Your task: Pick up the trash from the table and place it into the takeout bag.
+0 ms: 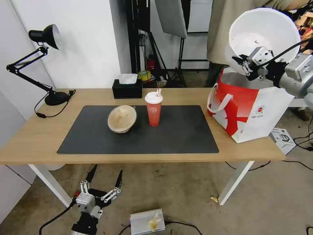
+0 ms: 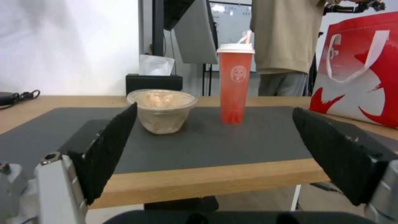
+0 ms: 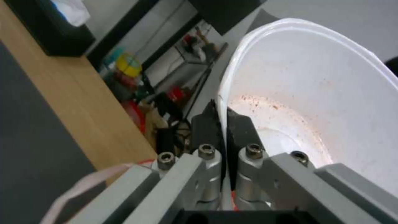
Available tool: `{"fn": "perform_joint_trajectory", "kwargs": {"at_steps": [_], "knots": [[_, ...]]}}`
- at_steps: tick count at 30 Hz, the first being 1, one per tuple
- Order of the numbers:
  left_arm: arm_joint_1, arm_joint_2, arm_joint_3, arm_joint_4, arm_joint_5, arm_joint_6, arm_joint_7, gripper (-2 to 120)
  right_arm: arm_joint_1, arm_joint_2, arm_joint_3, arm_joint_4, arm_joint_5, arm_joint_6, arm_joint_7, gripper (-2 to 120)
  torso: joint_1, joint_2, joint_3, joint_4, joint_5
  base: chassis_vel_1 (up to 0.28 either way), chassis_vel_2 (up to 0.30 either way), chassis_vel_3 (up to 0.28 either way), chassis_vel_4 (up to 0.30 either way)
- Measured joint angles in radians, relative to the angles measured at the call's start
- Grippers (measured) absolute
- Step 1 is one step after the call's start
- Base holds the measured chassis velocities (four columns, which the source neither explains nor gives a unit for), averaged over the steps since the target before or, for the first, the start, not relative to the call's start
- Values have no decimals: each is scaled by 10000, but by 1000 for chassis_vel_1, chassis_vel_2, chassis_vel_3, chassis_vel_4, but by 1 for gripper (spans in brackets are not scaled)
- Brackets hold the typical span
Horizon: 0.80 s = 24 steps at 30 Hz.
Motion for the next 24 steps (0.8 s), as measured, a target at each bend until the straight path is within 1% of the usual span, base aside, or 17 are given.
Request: {"fn": "perform_joint_trajectory", "kwargs": {"at_steps": [9,24], "knots": [[-35,0,-10,78,-13,-12,14,100,-47,333,-5,-982,-488,181,-56,0,0,0,-1,0,0,0,0,0,0],[-81,-2,-23,222,-36,-38,38,100,-277,827,-76,-2127,-1069,340,-87,0,0,0,-1,0,0,0,0,0,0]]}}
